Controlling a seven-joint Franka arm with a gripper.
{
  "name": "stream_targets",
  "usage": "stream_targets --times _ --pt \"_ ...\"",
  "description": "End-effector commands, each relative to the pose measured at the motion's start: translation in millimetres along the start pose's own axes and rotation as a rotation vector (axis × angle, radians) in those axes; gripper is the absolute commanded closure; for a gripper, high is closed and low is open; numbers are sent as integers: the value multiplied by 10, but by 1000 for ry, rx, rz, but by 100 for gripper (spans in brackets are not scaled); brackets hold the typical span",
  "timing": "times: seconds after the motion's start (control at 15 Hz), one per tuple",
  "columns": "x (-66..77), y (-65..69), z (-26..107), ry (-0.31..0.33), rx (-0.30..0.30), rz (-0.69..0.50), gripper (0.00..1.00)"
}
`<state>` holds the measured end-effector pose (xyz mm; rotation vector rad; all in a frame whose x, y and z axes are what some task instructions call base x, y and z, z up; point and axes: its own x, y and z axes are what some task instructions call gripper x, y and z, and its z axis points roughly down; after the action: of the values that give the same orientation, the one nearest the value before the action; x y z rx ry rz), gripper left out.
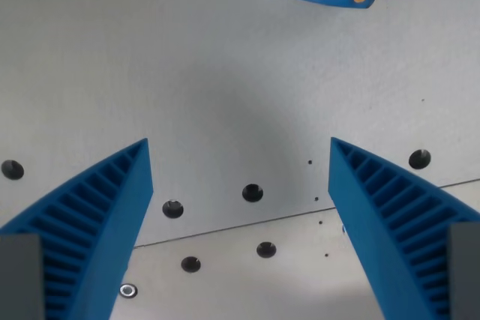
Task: Move above the blue bag
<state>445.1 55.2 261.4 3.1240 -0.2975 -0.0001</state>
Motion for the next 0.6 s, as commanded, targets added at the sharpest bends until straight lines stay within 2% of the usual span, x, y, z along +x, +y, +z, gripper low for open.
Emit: stream_targets --times 0.07,0.6 --pt "140 33 37 -6 -4 -43 0" --pt "440 109 147 -8 -18 -99 0"
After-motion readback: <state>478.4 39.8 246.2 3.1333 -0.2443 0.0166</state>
